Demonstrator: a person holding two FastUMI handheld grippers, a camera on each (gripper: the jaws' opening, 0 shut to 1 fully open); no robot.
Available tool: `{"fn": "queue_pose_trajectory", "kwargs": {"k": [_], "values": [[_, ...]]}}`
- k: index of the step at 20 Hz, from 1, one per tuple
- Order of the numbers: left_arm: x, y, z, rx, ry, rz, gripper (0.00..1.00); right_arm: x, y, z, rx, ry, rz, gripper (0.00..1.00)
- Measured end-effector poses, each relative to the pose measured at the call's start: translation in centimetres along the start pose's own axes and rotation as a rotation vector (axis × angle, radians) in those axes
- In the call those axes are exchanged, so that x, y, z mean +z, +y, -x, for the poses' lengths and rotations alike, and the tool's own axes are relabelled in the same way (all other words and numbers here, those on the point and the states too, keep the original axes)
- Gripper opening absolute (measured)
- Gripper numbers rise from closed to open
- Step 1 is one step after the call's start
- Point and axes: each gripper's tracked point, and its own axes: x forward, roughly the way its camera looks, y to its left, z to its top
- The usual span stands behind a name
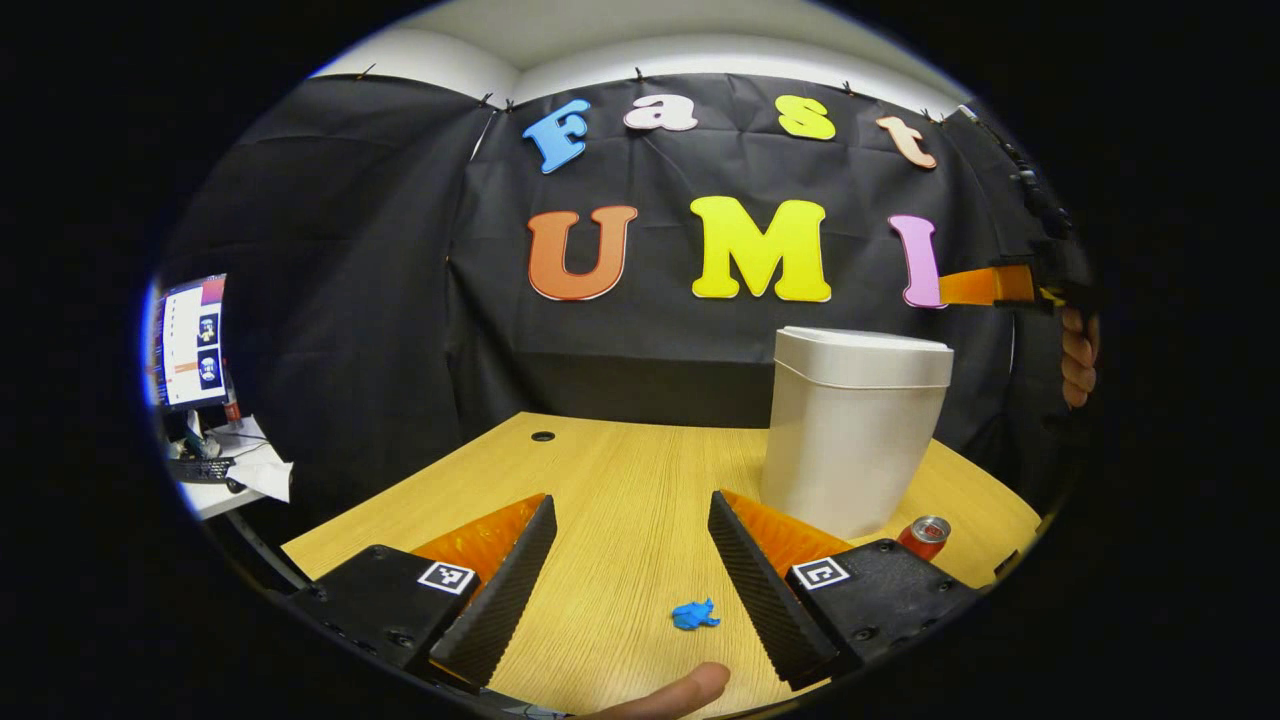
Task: Press the lid of the desktop garbage bin to open it, pick up the crumpled paper on the desktop and throw it into the bin, then pick up the pop can on the desktop and drop it into the bin, and finally close the garbage bin lid.
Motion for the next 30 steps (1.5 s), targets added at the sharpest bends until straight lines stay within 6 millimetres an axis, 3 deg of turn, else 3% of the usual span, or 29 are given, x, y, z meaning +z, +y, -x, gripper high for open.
{"fn": "queue_pose_trajectory", "kwargs": {"k": [4, 6, 10, 13, 16, 22, 26, 29, 30], "values": [[0.0, 1.0, -0.3, 0.024, 0.012, 0.043, 0.99, -1.7, -1.5, -4.3, -0.060, 0.134, -0.008, 0.00], [0.2, 0.9, -0.2, 0.020, 0.007, 0.049, 0.99, -2.8, -1.4, -5.2, -0.052, 0.177, -0.037, 0.00], [-0.2, 0.3, -0.3, 0.010, 0.010, 0.017, 0.99, -3.0, -1.5, -5.9, -0.032, 0.222, -0.053, 0.01], [-0.4, -0.3, -0.3, -0.001, 0.014, 0.003, 0.99, -3.5, -1.5, -5.5, -0.021, 0.259, -0.071, 0.01], [-0.5, -0.9, -0.4, -0.008, 0.017, -0.010, 0.99, -3.5, -1.6, -5.1, -0.086, 0.235, 0.068, 0.01], [-0.7, -1.5, -0.3, -0.016, 0.013, -0.041, 0.99, -0.3, -0.4, -2.2, -0.134, 0.090, 0.142, 0.00], [-1.3, -1.6, -0.6, -0.020, 0.041, -0.032, 0.99, -0.1, 0.7, -0.5, -0.074, 0.064, 0.072, 0.00], [-1.6, -2.2, -0.8, -0.042, 0.045, -0.026, 0.99, 0.1, 0.0, 0.9, -0.063, 0.030, 0.051, 0.01], [-1.7, -2.1, -0.8, -0.044, 0.050, -0.029, 0.99, 0.1, -0.4, 1.4, -0.066, 0.019, 0.044, 0.09]]}}
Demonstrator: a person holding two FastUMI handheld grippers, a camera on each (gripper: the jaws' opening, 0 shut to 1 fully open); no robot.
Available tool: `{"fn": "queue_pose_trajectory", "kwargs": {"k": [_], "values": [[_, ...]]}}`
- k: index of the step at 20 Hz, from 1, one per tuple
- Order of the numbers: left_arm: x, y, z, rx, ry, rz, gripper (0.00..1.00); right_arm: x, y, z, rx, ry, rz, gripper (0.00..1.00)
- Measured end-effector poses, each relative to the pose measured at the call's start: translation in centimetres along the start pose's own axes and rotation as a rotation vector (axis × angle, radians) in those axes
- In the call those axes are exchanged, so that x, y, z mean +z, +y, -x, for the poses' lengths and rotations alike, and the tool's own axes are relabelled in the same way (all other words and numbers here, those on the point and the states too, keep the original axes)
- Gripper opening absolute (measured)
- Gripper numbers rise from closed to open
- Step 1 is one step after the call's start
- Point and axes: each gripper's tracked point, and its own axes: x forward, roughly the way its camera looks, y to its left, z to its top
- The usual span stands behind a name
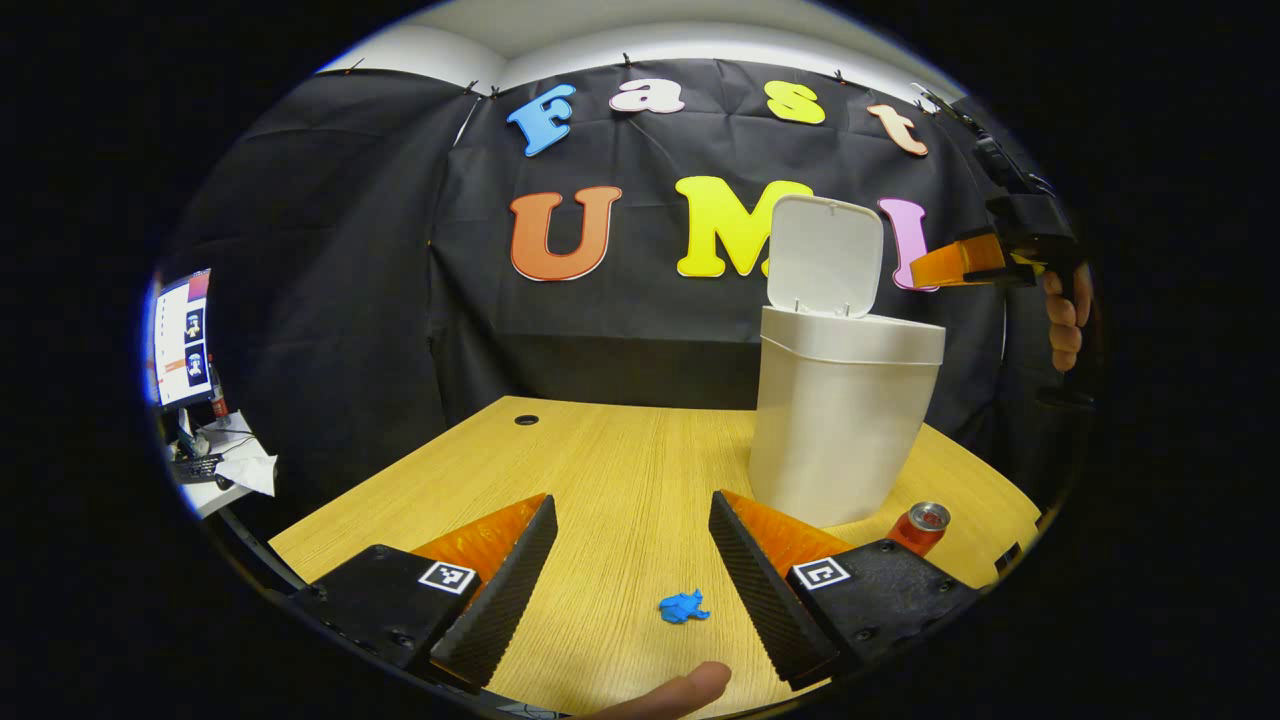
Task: Press the lid of the desktop garbage bin to open it, pick up the crumpled paper on the desktop and throw it into the bin, then pick up the pop can on the desktop and drop it into the bin, and finally close the garbage bin lid.
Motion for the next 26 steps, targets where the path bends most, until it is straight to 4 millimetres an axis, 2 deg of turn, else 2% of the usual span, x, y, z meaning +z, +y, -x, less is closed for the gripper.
{"fn": "queue_pose_trajectory", "kwargs": {"k": [1, 2, 3, 4, 6, 9, 12, 17, 22, 23, 26], "values": [[-0.1, 0.1, -0.1, 0.001, 0.003, -0.002, 0.99, 0.0, -0.5, 0.2, -0.013, -0.012, -0.006, 0.21], [-0.4, 0.1, -0.3, -0.003, 0.013, -0.001, 0.99, 0.0, -1.0, 0.5, -0.018, -0.025, -0.017, 0.38], [-0.8, 0.0, -0.6, -0.010, 0.027, -0.001, 0.99, 0.0, -1.0, 0.9, -0.012, -0.036, -0.024, 0.47], [-1.2, -0.1, -0.9, -0.018, 0.042, 0.001, 0.99, -0.2, -0.9, 1.1, -0.008, -0.041, -0.016, 0.72], [-2.3, -0.3, -1.6, -0.041, 0.082, 0.005, 0.99, -1.0, -1.2, 1.5, -0.018, -0.051, 0.011, 0.98], [-4.1, -0.5, -2.4, -0.060, 0.141, 0.016, 0.99, -2.7, -1.0, 2.2, -0.023, -0.054, 0.021, 0.98], [-6.4, -1.5, -3.8, -0.099, 0.213, -0.003, 0.99, -4.5, 0.3, 3.3, 0.001, -0.044, 0.019, 0.98], [-10.1, -3.4, -4.4, -0.161, 0.345, -0.045, 1.00, -8.2, 1.6, 5.3, 0.033, -0.031, 0.000, 0.95], [-13.6, -4.6, -5.0, -0.189, 0.452, -0.108, 0.98, -14.0, 0.8, 7.4, 0.023, -0.008, -0.042, 0.95], [-14.2, -4.8, -5.0, -0.192, 0.474, -0.109, 0.95, -15.3, 0.9, 7.9, 0.029, 0.000, -0.052, 0.98], [-16.0, -5.6, -5.2, -0.204, 0.530, -0.102, 0.89, -17.9, 0.3, 9.4, 0.023, -0.025, -0.057, 0.95]]}}
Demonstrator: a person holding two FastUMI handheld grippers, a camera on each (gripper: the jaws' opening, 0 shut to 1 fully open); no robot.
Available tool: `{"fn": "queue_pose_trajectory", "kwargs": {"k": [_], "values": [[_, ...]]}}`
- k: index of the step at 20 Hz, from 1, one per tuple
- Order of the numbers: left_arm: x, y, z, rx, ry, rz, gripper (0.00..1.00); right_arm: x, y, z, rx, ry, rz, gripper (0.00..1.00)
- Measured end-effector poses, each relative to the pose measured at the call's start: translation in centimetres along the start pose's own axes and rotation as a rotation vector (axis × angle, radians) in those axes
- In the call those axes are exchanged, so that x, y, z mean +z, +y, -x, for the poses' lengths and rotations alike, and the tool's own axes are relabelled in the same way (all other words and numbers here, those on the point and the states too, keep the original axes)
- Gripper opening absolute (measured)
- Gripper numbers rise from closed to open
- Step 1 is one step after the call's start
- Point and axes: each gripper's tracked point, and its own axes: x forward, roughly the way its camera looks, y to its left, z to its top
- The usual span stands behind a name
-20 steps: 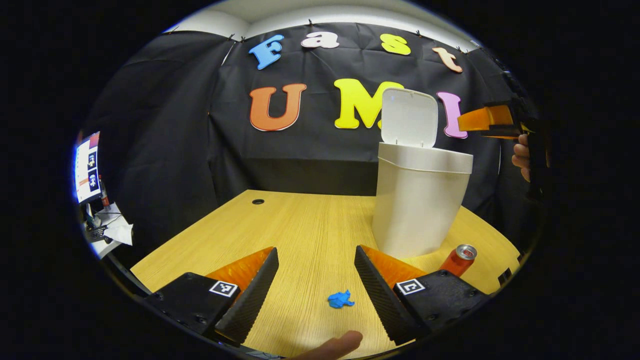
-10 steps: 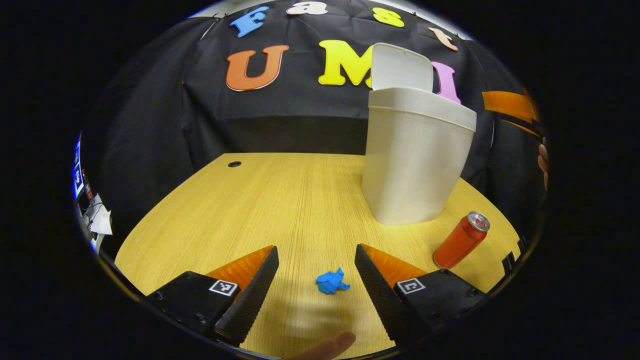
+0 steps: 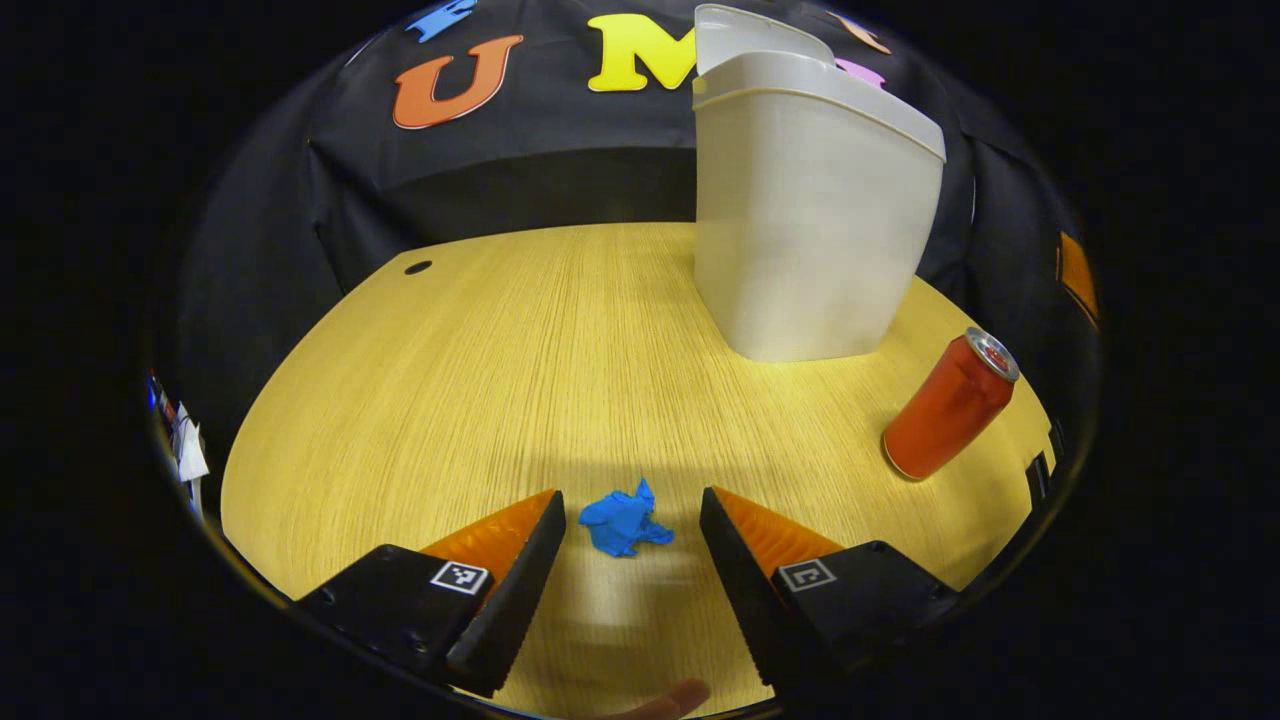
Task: Press the lid of the desktop garbage bin to open it, pick up the crumpled paper on the desktop and throw it into the bin, then pick up the pop can on the desktop and drop it into the bin, and finally close the garbage bin lid.
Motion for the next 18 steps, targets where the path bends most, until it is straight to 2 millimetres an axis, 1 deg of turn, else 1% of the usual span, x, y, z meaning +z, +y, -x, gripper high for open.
{"fn": "queue_pose_trajectory", "kwargs": {"k": [1, 3, 4, 5, 6, 7, 8, 9, 10, 11, 12, 14, 15, 18], "values": [[-0.3, 0.0, -0.3, -0.003, 0.009, 0.003, 0.85, -0.8, -0.4, 0.3, -0.017, -0.015, 0.010, 0.95], [-0.4, -0.2, -0.8, -0.015, 0.011, 0.006, 0.80, -2.6, -1.1, 0.8, -0.049, -0.032, 0.031, 0.95], [-0.4, -0.1, -0.9, -0.012, 0.009, 0.007, 0.76, -3.2, -1.0, 0.9, -0.051, -0.040, 0.042, 0.95], [-0.3, 0.0, -1.0, -0.007, 0.002, 0.007, 0.69, -3.8, -1.0, 1.0, -0.054, -0.048, 0.048, 0.95], [-0.1, 0.2, -1.0, 0.001, -0.004, 0.006, 0.66, -4.4, -1.2, 1.1, -0.061, -0.052, 0.049, 0.96], [0.0, 0.4, -1.2, 0.017, -0.004, -0.007, 0.63, -5.5, -1.5, 1.2, -0.070, -0.047, 0.030, 0.95], [0.3, 0.3, -1.2, 0.015, -0.014, -0.023, 0.59, -5.7, -1.5, 1.3, -0.075, -0.057, 0.028, 0.95], [0.4, 0.2, -1.2, 0.008, -0.013, -0.033, 0.58, -6.2, -1.8, 1.1, -0.088, -0.043, 0.031, 0.95], [0.7, 0.2, -1.1, 0.010, -0.013, -0.038, 0.51, -7.2, -1.9, 0.8, -0.094, -0.019, 0.032, 0.95], [0.9, 0.3, -1.0, 0.017, -0.010, -0.039, 0.48, -8.1, -1.9, 0.5, -0.090, 0.011, 0.027, 0.95], [1.3, 0.4, -1.0, 0.021, -0.009, -0.039, 0.42, -8.8, -1.8, 0.5, -0.089, 0.037, 0.022, 0.95], [2.4, 0.5, -0.6, 0.023, -0.021, -0.035, 0.36, -9.6, -1.7, 0.3, -0.084, 0.064, 0.017, 0.95], [3.5, 0.4, -0.2, 0.015, -0.046, -0.028, 0.36, -9.9, -1.7, 0.0, -0.085, 0.076, 0.019, 0.95], [7.9, 0.3, 1.8, 0.023, -0.149, -0.015, 0.36, -10.6, -1.7, -0.5, -0.085, 0.093, 0.020, 0.98]]}}
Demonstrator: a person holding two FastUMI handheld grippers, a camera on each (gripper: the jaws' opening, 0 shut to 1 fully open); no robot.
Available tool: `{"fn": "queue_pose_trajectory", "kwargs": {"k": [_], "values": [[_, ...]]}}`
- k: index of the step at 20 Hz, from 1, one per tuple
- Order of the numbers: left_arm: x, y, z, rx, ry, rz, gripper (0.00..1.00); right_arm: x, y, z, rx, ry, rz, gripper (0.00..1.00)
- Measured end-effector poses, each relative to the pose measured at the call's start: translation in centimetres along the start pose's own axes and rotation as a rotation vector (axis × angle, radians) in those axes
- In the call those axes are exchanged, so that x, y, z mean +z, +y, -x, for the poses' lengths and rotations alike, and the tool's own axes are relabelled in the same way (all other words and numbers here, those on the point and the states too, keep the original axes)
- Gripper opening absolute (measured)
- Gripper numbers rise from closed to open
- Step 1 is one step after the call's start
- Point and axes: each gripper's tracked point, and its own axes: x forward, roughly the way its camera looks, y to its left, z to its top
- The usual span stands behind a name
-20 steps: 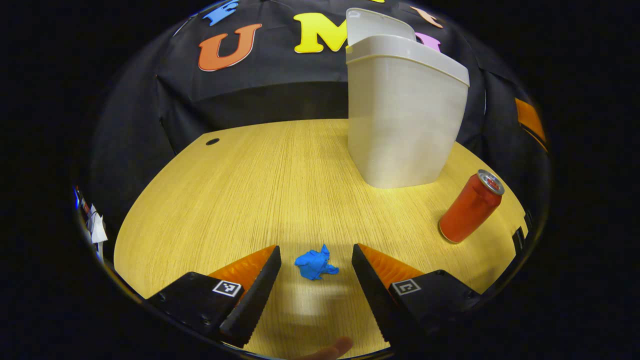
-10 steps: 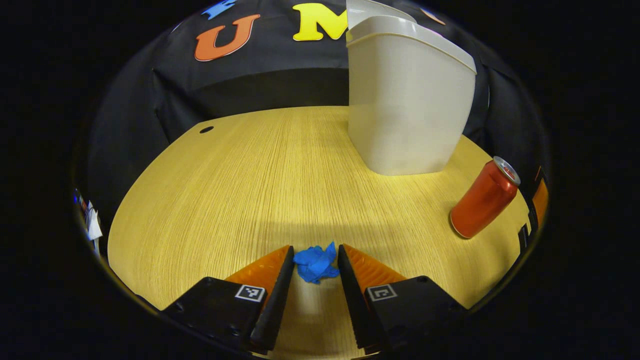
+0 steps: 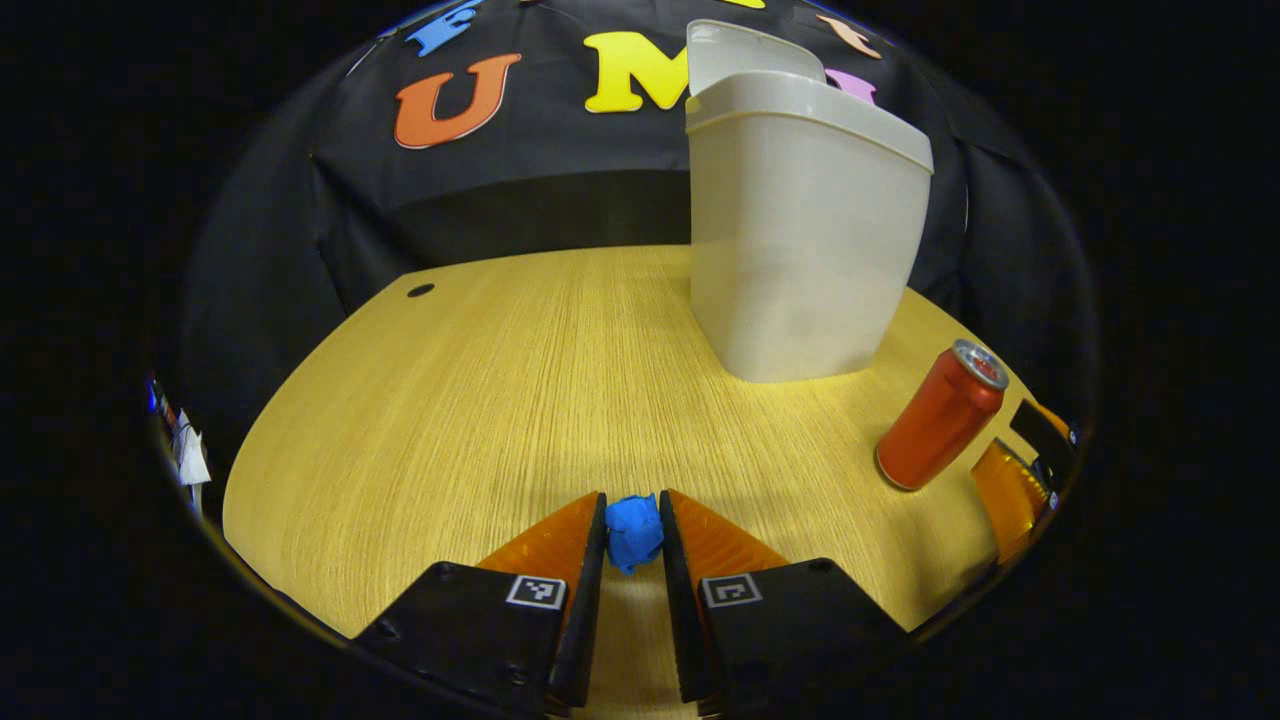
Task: Press the lid of the desktop garbage bin to open it, pick up the crumpled paper on the desktop and throw it into the bin, then pick up the pop can on the desktop and drop it into the bin, and finally close the garbage bin lid.
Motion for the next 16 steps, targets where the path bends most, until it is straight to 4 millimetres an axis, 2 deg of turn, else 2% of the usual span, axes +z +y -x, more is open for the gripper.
{"fn": "queue_pose_trajectory", "kwargs": {"k": [7, 8, 9, 10, 14, 16], "values": [[12.1, 0.4, 3.9, 0.033, -0.240, 0.074, 0.35, -0.9, 0.4, -2.9, -0.027, 0.061, 0.003, 0.97], [5.9, 1.8, 6.8, 0.028, -0.258, 0.085, 0.35, -1.0, 0.3, -3.3, -0.039, 0.071, 0.006, 0.96], [9.4, 0.7, 4.5, 0.032, -0.275, 0.090, 0.35, -0.9, 0.4, -3.7, -0.041, 0.077, 0.002, 0.96], [13.4, 0.9, 6.1, 0.033, -0.291, 0.095, 0.35, -0.9, 0.4, -4.0, -0.048, 0.084, -0.002, 0.95], [14.4, 0.8, 7.9, 0.005, -0.336, 0.118, 0.35, -1.5, 0.6, -5.4, -0.069, 0.133, 0.011, 0.95], [14.6, 1.2, 8.7, 0.006, -0.350, 0.116, 0.35, -1.5, 0.7, -5.5, -0.083, 0.150, 0.016, 0.87]]}}
